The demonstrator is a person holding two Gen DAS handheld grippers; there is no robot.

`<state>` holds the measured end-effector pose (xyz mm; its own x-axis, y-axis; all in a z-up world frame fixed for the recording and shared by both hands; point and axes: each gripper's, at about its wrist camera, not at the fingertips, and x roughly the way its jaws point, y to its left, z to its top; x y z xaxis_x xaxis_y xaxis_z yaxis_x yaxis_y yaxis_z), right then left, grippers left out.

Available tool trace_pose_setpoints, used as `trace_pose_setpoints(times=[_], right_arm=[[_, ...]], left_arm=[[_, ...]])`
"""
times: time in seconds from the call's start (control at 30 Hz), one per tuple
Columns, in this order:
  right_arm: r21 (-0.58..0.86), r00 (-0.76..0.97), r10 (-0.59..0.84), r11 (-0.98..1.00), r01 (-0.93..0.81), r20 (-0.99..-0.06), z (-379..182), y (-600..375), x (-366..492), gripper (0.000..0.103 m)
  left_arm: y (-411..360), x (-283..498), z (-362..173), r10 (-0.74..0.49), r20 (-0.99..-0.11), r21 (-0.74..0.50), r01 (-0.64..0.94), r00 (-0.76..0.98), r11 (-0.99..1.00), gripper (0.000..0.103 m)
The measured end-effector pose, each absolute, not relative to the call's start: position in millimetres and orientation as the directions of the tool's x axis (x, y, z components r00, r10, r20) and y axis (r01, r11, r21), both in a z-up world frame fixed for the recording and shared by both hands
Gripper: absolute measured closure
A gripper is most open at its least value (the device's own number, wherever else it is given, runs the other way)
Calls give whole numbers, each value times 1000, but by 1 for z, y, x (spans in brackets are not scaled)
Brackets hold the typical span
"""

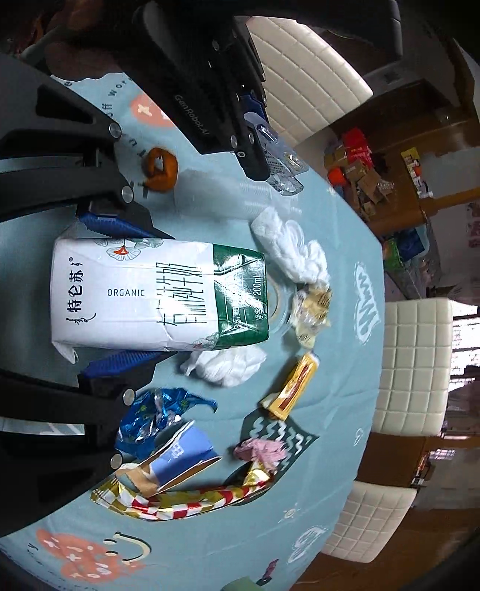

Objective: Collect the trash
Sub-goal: 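Carry carton and blister pack to the clear bin on the chair, opening both grippers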

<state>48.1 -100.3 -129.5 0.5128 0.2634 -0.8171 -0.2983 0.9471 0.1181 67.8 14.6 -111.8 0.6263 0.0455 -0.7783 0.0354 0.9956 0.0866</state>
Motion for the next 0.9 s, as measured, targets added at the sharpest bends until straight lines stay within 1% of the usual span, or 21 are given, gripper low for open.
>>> trace_pose_setpoints(times=[0.23,0.47,0.7,0.83,0.9], right_arm=[[108,503,324,905,-411,-801,-115,-63,50,52],[81,471,391,830,-553,-791,-107,-8,58,52],[70,389,473,701,-710,-791,-108,65,70,52],[83,341,506,643,-762,-792,-109,103,83,52],[78,328,515,619,-782,-792,-109,120,88,52]], left_arm=[[59,44,-96,133,-766,85,-107,628,991,75],[120,8,-84,248,-753,84,-285,610,955,75],[181,-15,-85,361,-746,96,-446,560,890,75],[211,-18,-87,412,-738,107,-509,535,854,75],[225,-16,-88,440,-731,119,-538,522,835,73]])
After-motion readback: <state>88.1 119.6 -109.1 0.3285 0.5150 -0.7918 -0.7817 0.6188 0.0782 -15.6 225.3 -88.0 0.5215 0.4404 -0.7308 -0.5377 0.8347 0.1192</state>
